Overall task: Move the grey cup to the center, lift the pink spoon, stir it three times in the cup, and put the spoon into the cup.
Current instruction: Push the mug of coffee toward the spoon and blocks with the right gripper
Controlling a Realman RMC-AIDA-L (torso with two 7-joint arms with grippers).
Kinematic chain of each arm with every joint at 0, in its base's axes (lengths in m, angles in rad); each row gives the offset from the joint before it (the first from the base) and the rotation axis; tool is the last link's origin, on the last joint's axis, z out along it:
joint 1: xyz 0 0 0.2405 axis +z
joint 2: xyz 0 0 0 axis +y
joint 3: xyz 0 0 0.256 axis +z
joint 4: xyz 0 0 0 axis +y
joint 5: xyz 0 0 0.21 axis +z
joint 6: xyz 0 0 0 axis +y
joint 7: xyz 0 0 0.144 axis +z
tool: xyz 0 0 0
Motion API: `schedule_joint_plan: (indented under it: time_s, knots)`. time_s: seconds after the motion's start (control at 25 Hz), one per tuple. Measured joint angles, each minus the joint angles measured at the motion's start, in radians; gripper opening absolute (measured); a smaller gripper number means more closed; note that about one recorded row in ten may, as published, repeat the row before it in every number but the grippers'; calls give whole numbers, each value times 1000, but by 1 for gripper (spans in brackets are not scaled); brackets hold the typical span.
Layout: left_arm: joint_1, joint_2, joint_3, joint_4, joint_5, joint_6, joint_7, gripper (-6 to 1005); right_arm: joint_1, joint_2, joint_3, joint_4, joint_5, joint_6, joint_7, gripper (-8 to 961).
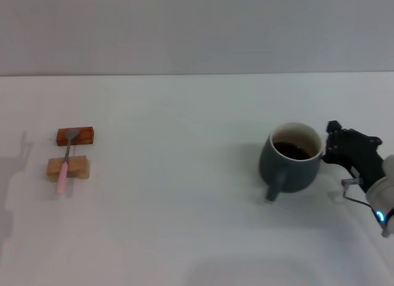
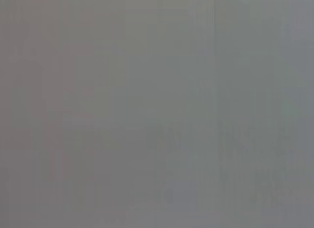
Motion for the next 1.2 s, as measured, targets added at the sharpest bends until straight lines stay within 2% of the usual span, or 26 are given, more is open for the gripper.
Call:
schedule_joint_plan:
  time_s: [0.56,0.96,1.2]
  knots:
    - [-3,0,4,-2,0,-3,0,826,37,2,-69,48,0,25,0,0]
    - [-2,0,4,-1,0,-3,0,825,27,-1,-4,-11,11,34,9,0]
    - [-3,0,10,-1,0,-3,0,825,53,1,4,3,9,88,9,0]
